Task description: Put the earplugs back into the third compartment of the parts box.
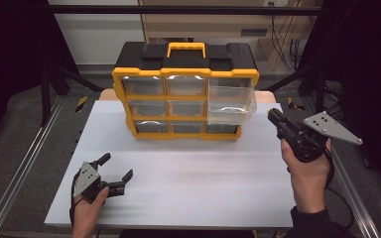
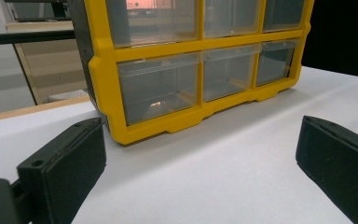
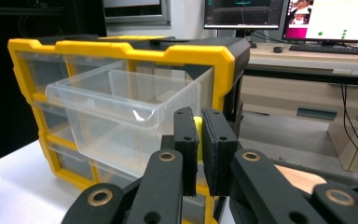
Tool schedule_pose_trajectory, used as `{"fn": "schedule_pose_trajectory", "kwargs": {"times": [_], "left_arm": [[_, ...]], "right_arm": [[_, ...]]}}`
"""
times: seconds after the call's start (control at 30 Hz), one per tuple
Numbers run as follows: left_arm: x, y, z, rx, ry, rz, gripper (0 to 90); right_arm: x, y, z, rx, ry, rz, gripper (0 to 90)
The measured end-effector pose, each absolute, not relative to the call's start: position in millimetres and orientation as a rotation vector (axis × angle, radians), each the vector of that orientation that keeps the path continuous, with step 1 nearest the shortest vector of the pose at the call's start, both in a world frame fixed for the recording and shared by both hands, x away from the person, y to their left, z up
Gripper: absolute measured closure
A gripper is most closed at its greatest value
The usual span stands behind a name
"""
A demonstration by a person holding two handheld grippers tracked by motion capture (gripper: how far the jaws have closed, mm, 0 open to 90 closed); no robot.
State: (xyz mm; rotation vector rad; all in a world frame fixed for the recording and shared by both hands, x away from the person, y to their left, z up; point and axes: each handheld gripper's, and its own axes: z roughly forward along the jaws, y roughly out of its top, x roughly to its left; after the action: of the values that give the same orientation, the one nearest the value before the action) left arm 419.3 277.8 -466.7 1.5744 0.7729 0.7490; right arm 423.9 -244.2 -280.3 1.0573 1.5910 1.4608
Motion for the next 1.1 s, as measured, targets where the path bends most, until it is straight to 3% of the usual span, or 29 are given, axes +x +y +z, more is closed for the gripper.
{"fn": "schedule_pose_trajectory", "kwargs": {"times": [0.67,1.1], "left_arm": [[419.5,277.0,-466.8,1.579,0.767,0.746,1.0],[419.6,276.6,-466.9,1.580,0.767,0.743,1.0]], "right_arm": [[438.3,-230.4,-234.5,0.986,1.595,1.478,84.8],[454.5,-221.9,-226.2,0.994,1.616,1.495,84.7]]}}
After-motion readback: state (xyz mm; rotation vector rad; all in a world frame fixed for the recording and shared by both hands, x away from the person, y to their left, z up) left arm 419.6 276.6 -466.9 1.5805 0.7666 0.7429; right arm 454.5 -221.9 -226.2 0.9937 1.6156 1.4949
